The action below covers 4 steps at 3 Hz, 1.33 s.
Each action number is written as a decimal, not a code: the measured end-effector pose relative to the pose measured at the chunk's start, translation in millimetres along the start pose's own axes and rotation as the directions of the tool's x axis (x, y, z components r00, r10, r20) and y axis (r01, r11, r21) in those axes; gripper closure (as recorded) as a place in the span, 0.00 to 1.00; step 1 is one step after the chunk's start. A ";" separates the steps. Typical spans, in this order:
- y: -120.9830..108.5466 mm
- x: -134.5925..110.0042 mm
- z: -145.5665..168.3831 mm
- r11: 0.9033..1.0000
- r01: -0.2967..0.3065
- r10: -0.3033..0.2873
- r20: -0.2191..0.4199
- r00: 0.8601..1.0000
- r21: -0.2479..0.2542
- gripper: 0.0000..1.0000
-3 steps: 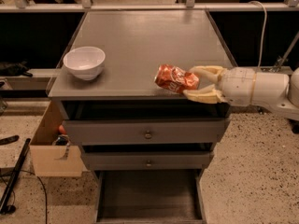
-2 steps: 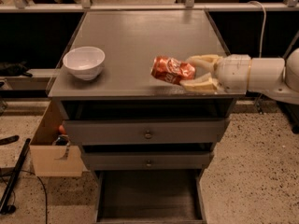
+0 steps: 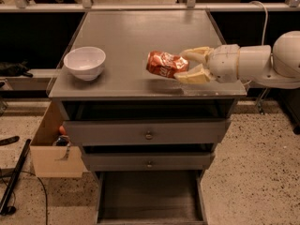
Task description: Pick coke can from bottom drawer and place on counter
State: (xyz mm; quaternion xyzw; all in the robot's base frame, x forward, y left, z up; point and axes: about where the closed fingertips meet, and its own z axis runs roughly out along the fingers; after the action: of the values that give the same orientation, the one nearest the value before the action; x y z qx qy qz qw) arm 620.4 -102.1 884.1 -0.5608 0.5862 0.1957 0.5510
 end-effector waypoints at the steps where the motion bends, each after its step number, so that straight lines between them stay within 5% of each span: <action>1: 0.0 0.0 0.0 1.000 0.000 0.000 0.000 1.000 0.000 0.81; 4: 0.0 0.0 0.1 1.000 0.000 0.000 0.000 1.000 0.000 0.11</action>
Offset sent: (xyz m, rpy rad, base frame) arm 0.0000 0.0000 0.0000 0.0000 0.0000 0.0000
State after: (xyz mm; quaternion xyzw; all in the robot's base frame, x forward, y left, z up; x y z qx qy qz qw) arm 620.4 -101.9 884.1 -0.5608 0.5861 0.1958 0.5510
